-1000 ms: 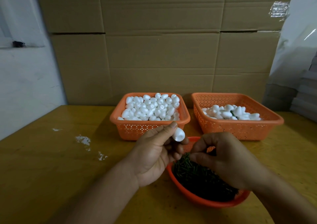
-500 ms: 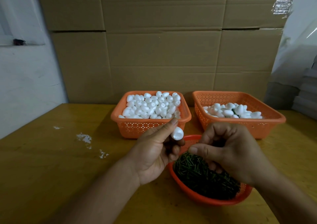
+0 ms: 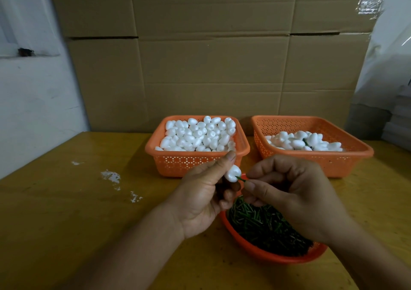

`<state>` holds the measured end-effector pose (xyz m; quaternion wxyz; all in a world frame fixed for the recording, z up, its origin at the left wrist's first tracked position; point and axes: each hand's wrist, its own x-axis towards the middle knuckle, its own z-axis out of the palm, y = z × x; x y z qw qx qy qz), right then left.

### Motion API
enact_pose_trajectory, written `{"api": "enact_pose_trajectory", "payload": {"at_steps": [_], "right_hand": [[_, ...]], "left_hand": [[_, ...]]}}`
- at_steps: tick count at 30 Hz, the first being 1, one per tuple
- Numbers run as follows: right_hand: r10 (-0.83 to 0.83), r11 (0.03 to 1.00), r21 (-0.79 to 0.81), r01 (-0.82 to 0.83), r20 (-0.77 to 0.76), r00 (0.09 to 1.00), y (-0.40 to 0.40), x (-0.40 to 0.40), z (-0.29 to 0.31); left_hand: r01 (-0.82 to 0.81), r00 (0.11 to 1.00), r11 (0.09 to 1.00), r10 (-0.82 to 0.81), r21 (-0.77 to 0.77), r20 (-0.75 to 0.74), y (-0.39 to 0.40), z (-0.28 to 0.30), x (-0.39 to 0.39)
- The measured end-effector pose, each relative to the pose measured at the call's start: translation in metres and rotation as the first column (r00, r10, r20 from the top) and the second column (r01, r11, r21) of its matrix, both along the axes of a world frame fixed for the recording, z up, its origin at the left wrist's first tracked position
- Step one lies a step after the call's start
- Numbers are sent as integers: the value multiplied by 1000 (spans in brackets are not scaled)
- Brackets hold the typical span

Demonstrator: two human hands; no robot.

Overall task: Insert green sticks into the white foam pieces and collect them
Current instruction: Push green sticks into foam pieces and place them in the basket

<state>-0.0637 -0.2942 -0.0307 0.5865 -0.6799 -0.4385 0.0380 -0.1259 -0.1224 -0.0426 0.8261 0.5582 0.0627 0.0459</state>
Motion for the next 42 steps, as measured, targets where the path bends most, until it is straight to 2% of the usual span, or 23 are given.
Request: {"api": "enact_pose_trajectory", "payload": {"at_steps": [5, 11, 22, 26, 32, 35, 42], "right_hand": [[-57, 997, -43, 60, 65, 996, 2, -4, 0], [-203, 968, -89, 233, 264, 943, 4, -6, -6], [-310, 936, -48, 348, 352, 883, 10, -11, -11], [-319, 932, -51, 358, 353, 880, 11, -10, -12], [-321, 945, 12, 328, 242, 916, 12, -11, -12], [-329, 942, 3, 336, 202, 922, 12, -9, -14], [-333, 941, -5, 338, 151, 931, 10, -6, -14]], "left_hand": [[-4, 1000, 1000, 4, 25, 17, -1, -1, 0], [-58, 998, 995, 54, 83, 42, -4, -1, 0], [-211, 965, 953, 168, 216, 200, -6, -6, 3], [-277, 942, 908, 191, 315, 278, -4, -9, 4], [-296, 924, 890, 176, 346, 339, -2, -9, 4], [-294, 918, 898, 169, 328, 360, -2, -8, 4], [-173, 935, 955, 83, 241, 344, -2, -4, 2]]}}
